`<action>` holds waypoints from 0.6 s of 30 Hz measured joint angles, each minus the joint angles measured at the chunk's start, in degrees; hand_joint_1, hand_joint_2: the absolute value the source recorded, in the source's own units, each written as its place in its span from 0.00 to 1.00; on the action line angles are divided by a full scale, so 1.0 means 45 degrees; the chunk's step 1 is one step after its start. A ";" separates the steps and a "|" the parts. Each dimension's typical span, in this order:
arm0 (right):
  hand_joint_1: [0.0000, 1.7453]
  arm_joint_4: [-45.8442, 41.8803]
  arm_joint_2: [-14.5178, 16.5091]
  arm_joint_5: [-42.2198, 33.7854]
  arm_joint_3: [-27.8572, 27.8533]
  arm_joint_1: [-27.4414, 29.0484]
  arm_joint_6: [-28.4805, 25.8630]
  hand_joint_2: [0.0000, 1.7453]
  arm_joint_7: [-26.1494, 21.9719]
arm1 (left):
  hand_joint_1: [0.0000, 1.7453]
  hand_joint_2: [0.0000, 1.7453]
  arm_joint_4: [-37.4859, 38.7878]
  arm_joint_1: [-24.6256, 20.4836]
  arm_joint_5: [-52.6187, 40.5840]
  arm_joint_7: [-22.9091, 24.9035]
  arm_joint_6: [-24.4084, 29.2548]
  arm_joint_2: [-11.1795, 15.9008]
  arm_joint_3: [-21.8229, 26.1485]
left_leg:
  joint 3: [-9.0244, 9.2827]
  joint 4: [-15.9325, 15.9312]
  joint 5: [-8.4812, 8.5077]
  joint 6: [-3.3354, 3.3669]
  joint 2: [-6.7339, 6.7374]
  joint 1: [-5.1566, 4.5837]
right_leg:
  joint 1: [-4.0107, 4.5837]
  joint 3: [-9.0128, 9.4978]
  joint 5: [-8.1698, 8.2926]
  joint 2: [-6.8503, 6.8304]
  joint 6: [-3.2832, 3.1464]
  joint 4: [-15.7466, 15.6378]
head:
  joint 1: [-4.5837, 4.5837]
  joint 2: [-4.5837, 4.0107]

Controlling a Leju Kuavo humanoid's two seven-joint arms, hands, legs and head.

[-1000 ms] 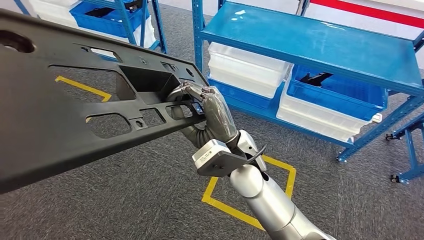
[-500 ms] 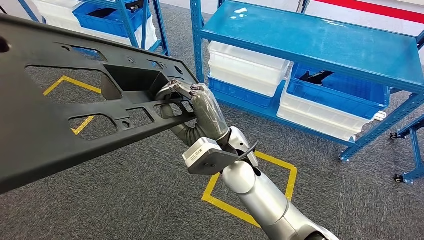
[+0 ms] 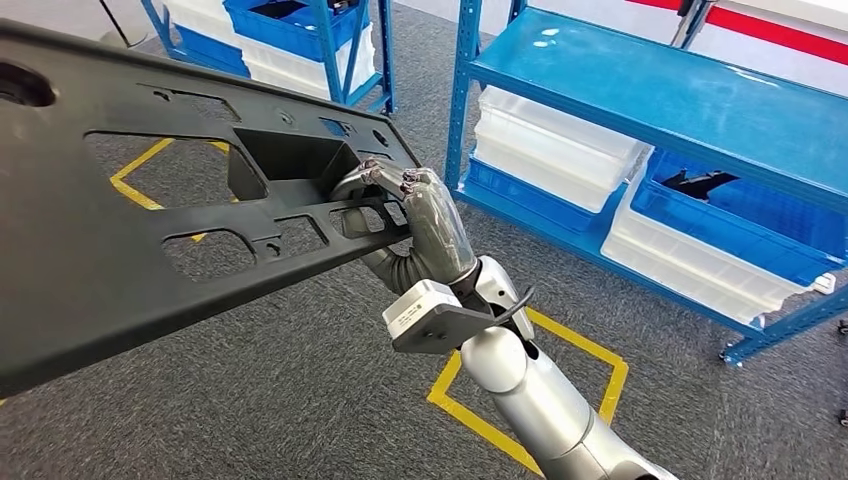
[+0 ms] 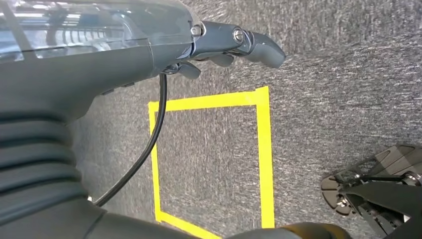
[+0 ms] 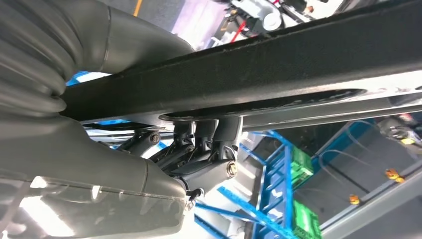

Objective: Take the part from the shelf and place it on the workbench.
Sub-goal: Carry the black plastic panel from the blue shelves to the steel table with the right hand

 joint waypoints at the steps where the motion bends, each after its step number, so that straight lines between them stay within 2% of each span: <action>1: 1.00 -0.0011 -0.0004 0.0007 -0.0001 -0.0005 -0.0002 1.00 0.0002 | 0.00 1.00 0.0000 -0.0014 0.0000 0.0000 0.0000 -0.0001 0.0000 | -0.0040 0.0009 0.0017 -0.0045 -0.0078 -0.0002 | -0.0003 0.0241 0.0146 0.0146 -0.0018 -0.0542 | 0.0024 0.0000; 2: 1.00 -0.0017 -0.0006 0.0015 -0.0002 -0.0005 -0.0007 1.00 0.0011 | 0.00 1.00 0.0000 -0.0018 0.0001 0.0000 -0.0001 -0.0001 0.0000 | -0.0091 0.0003 0.0049 -0.0111 -0.0142 -0.0008 | 0.0005 0.0342 0.0154 0.0258 -0.0035 -0.0802 | 0.0026 0.0000; 4: 1.00 -0.0030 -0.0006 0.0035 -0.0002 -0.0007 -0.0021 1.00 0.0028 | 0.00 1.00 0.0000 0.0001 0.0004 0.0000 -0.0004 -0.0001 0.0000 | -0.0158 -0.0048 0.0119 -0.0273 -0.0218 0.0004 | 0.0008 0.0352 0.0133 0.0228 -0.0110 -0.0896 | -0.0018 0.0000; 6: 1.00 -0.0044 0.0015 0.0063 0.0000 -0.0024 -0.0038 1.00 0.0034 | 0.00 1.00 0.0000 0.0021 0.0004 0.0000 -0.0005 -0.0001 0.0000 | -0.0238 0.0166 -0.0058 -0.0385 0.0035 -0.0005 | -0.0039 0.0375 0.0190 0.0100 -0.0236 -0.0954 | -0.0138 0.0000; 8: 1.00 -0.0052 0.0030 0.0083 0.0000 -0.0040 -0.0058 1.00 0.0036 | 0.00 1.00 0.0000 -0.0004 0.0004 0.0000 -0.0005 -0.0003 -0.0001 | -0.0709 0.1351 -0.0729 -0.0427 0.0394 -0.0027 | -0.0061 0.0405 0.0205 -0.0074 -0.0358 -0.0983 | -0.0342 0.0000; 10: 1.00 -0.0053 0.0030 0.0105 0.0000 -0.0036 -0.0070 1.00 0.0043 | 0.00 1.00 -0.0002 -0.0025 0.0004 -0.0010 -0.0005 -0.0005 -0.0001 | -0.1415 0.3029 -0.1426 -0.0447 0.0493 -0.0023 | -0.0034 0.0418 0.0190 -0.0248 -0.0425 -0.0978 | -0.0483 0.0000; 11: 1.00 -0.0053 0.0029 0.0118 0.0000 -0.0033 -0.0073 1.00 0.0049 | 0.00 1.00 -0.0004 -0.0030 0.0004 -0.0012 -0.0007 -0.0006 0.0000 | -0.1583 0.3463 -0.1508 -0.0454 0.0504 -0.0020 | -0.0025 0.0426 0.0183 -0.0324 -0.0436 -0.0974 | -0.0503 0.0000; 12: 1.00 -0.0053 0.0030 0.0131 0.0000 -0.0032 -0.0075 1.00 0.0055 | 0.00 1.00 -0.0005 -0.0033 0.0004 -0.0014 -0.0010 -0.0006 0.0000 | -0.1530 0.3427 -0.1360 -0.0456 0.0521 -0.0014 | -0.0023 0.0440 0.0173 -0.0391 -0.0439 -0.0968 | -0.0525 0.0000; 13: 1.00 -0.0053 0.0032 0.0138 0.0000 -0.0033 -0.0078 1.00 0.0062 | 0.00 1.00 -0.0006 -0.0035 0.0004 -0.0009 -0.0012 -0.0006 0.0000 | -0.1220 0.2843 -0.0988 -0.0454 0.0567 -0.0007 | -0.0028 0.0465 0.0154 -0.0449 -0.0428 -0.0958 | -0.0543 0.0000; 15: 1.00 -0.0057 0.0034 0.0149 0.0000 -0.0041 -0.0084 1.00 0.0066 | 0.00 1.00 -0.0008 -0.0030 0.0001 -0.0001 -0.0017 -0.0007 0.0000 | -0.0380 0.1121 -0.0220 -0.0438 0.0868 -0.0038 | 0.0002 0.0504 0.0090 -0.0532 -0.0356 -0.0910 | -0.0596 0.0000; 16: 1.00 -0.0063 0.0034 0.0153 0.0000 -0.0045 -0.0087 1.00 0.0068 | 0.00 1.00 -0.0010 -0.0040 0.0000 0.0000 -0.0018 -0.0009 -0.0001 | -0.0090 0.0478 -0.0044 -0.0405 0.1014 -0.0064 | 0.0035 0.0495 0.0067 -0.0570 -0.0304 -0.0879 | -0.0621 0.0000; 18: 1.00 -0.0079 0.0034 0.0163 0.0005 -0.0047 -0.0095 1.00 0.0070 | 0.00 1.00 -0.0010 -0.0058 -0.0004 0.0000 -0.0018 -0.0013 -0.0004 | 0.0019 0.0086 -0.0072 -0.0320 0.1088 -0.0135 | 0.0102 0.0460 0.0070 -0.0683 -0.0204 -0.0867 | -0.0620 0.0000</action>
